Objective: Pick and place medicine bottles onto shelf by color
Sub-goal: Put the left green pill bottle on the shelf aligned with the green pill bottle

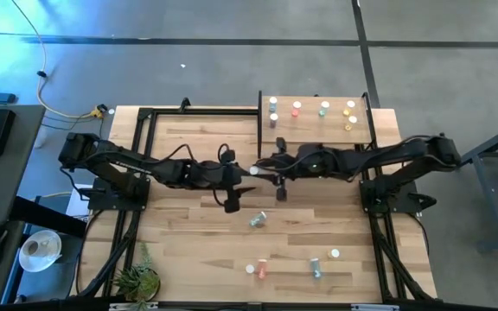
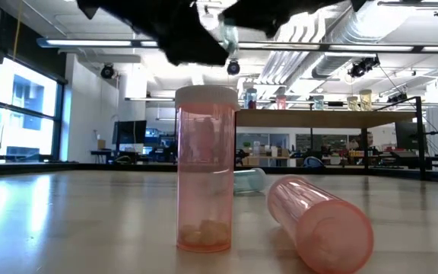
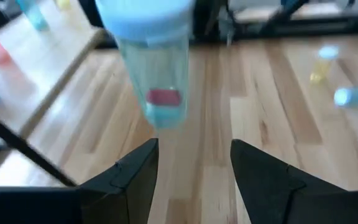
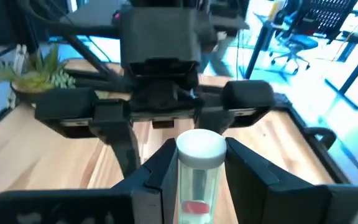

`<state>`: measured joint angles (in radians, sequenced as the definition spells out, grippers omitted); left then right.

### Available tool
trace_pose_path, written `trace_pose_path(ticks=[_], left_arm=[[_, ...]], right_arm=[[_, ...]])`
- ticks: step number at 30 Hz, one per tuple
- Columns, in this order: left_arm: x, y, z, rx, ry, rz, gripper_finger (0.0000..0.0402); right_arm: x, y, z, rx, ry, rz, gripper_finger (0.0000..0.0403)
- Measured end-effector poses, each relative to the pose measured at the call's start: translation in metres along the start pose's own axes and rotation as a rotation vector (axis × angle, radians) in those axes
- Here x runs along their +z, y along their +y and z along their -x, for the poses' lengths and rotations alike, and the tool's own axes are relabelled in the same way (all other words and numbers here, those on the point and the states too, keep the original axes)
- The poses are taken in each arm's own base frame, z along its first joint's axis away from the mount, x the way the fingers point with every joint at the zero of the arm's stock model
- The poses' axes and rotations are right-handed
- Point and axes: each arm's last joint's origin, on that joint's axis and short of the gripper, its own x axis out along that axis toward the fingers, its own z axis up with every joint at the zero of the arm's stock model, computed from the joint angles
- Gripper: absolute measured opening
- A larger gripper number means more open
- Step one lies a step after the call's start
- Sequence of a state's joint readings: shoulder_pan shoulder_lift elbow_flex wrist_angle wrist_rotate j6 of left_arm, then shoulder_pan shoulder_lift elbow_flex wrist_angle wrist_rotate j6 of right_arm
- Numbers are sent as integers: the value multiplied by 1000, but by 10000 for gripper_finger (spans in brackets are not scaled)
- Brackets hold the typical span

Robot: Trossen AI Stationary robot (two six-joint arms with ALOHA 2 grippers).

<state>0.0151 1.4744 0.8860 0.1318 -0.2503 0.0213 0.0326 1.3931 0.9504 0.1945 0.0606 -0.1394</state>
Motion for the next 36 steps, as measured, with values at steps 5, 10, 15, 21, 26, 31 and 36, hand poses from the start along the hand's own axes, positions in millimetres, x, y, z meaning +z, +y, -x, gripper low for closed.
trace_pose_path(ticks=[5, 10, 15, 21, 26, 31, 36], left_arm=[[13, 2, 1, 13, -126, 8, 190], [23, 10, 1, 30, -231, 60, 190], [31, 16, 2, 32, -316, 107, 190], [36, 17, 4, -12, -382, 107, 190], [41, 18, 5, -8, -431, 98, 190], [44, 22, 6, -1, -469, 106, 190], [45, 27, 6, -11, -491, 107, 178]], right_arm=[[18, -4, 22, -10, -73, -4, 99], [33, -7, 42, -20, -144, -9, 99], [38, -8, 50, -23, -174, -11, 99], [38, -8, 49, -19, -180, -21, 99], [40, -8, 50, -15, -200, -45, 99], [43, -9, 50, -14, -227, -65, 99], [43, -9, 50, -14, -231, -65, 99]])
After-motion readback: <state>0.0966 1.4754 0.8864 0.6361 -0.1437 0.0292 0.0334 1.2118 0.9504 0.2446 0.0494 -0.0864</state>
